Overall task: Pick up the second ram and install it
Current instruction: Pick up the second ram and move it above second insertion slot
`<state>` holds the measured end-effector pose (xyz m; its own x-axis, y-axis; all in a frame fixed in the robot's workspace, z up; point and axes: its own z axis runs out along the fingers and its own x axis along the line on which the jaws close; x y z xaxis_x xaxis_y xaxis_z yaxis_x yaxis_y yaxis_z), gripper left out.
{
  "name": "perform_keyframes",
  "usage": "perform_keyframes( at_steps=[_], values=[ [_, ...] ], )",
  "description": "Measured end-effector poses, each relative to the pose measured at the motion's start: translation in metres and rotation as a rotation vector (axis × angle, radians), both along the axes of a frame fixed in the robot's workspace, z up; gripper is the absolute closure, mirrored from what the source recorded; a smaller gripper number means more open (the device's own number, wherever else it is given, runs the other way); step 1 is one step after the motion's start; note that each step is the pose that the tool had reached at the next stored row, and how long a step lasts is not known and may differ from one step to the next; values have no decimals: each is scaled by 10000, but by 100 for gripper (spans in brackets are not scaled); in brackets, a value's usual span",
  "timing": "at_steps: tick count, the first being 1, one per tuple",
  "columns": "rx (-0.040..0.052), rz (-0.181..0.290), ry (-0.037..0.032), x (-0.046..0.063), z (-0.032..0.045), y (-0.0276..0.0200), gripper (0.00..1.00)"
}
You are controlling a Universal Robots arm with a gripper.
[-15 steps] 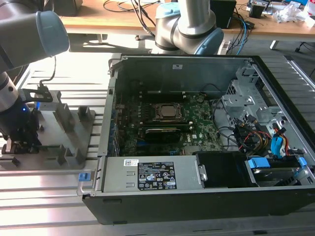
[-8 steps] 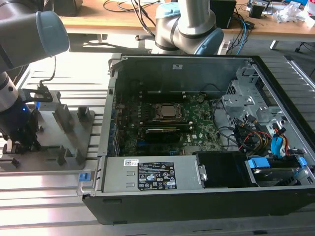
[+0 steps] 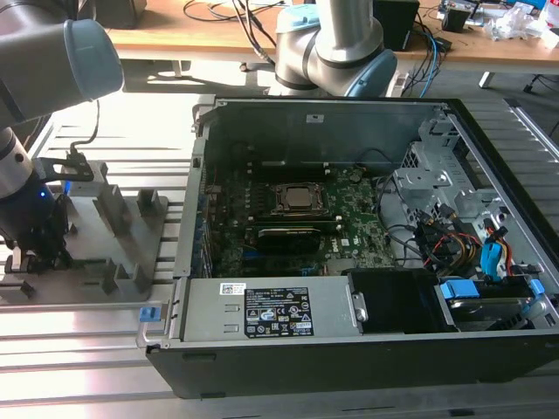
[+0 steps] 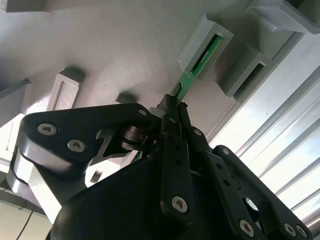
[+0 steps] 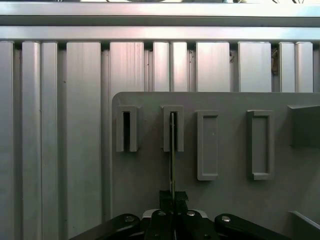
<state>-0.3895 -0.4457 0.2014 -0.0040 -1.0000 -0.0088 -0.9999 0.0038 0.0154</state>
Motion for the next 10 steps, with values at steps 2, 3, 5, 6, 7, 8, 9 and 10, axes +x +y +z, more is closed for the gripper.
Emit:
perform_keyframes(
  at_steps=[2, 3, 5, 6, 7, 8, 9, 10],
  values=[
    [-4, 0, 0, 0, 0, 0, 87],
    [-6, 1, 0, 0, 0, 0, 87],
    [-12, 1, 0, 0, 1, 0, 87],
    [-13, 0, -1, 1, 9, 0, 87],
    [-24, 0, 0, 0, 31, 0, 87],
    [-30, 0, -1, 0, 50, 0, 87],
    [-41, 0, 1, 0, 77, 1, 87],
    [-46, 0, 0, 0, 93, 1, 87]
  ],
)
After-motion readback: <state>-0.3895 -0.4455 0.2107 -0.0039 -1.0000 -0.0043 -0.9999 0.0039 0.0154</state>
